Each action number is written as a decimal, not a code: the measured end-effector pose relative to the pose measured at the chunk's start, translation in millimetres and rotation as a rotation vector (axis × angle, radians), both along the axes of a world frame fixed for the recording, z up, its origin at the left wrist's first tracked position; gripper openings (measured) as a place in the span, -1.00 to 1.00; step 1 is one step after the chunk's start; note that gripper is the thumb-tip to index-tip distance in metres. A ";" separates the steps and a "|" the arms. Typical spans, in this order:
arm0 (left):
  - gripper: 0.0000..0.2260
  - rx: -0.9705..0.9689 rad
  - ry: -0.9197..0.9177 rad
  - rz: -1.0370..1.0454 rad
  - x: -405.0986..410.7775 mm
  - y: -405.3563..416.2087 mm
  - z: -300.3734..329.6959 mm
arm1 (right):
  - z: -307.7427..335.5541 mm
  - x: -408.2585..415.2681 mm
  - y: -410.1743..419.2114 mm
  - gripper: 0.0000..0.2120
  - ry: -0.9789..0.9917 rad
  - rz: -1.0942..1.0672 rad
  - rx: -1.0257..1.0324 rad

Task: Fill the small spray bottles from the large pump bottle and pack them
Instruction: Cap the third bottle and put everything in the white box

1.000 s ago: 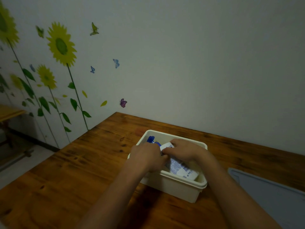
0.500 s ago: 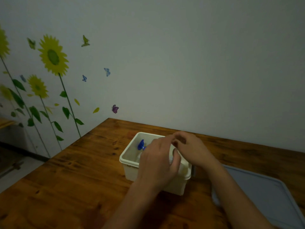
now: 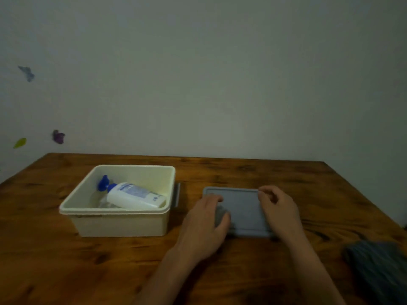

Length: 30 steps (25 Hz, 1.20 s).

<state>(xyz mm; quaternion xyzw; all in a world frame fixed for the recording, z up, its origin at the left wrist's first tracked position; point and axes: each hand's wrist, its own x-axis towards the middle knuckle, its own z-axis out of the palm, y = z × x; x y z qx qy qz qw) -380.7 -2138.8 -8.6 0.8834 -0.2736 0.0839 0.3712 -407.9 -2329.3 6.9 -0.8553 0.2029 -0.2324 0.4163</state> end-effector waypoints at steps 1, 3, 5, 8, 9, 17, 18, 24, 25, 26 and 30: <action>-0.54 0.070 0.008 0.025 4.1 -4.7 -6.5 | -4.7 -5.0 -8.5 -0.78 0.026 -0.055 0.004; -0.37 0.235 0.046 0.068 10.0 -10.3 -20.2 | -13.5 -12.2 -17.0 -0.69 0.083 -0.133 -0.028; -0.18 0.343 0.143 0.091 13.7 -12.1 -29.8 | -19.1 -15.0 -16.7 -0.59 0.174 -0.146 -0.088; -0.05 0.427 0.165 0.072 15.5 -12.0 -36.2 | -27.6 -12.0 -10.3 -0.47 0.301 -0.086 -0.211; -0.04 0.427 0.156 0.058 15.8 -12.3 -35.7 | -30.2 -10.7 -8.8 -0.42 0.328 -0.078 -0.252; -0.28 0.411 0.011 0.027 17.9 -11.3 -41.3 | -39.4 -7.0 -5.4 -0.26 0.394 -0.035 -0.333; -0.36 0.404 -0.027 0.026 18.6 -11.1 -40.1 | -39.0 -7.2 -6.1 -0.23 0.399 -0.013 -0.331; -0.55 0.310 -0.132 0.061 17.9 -11.0 -34.6 | -28.6 -18.3 -10.1 -0.14 0.366 0.090 -0.366; -0.55 0.303 -0.139 0.058 16.9 -11.3 -34.0 | -27.3 -20.3 -10.0 -0.12 0.372 0.097 -0.381; -0.55 0.297 -0.143 0.049 15.9 -11.7 -33.5 | -25.7 -21.8 -9.2 -0.11 0.378 0.095 -0.391; -0.58 0.269 -0.221 0.015 9.6 -13.2 -27.1 | -23.9 -25.9 -10.6 -0.14 0.350 0.045 -0.402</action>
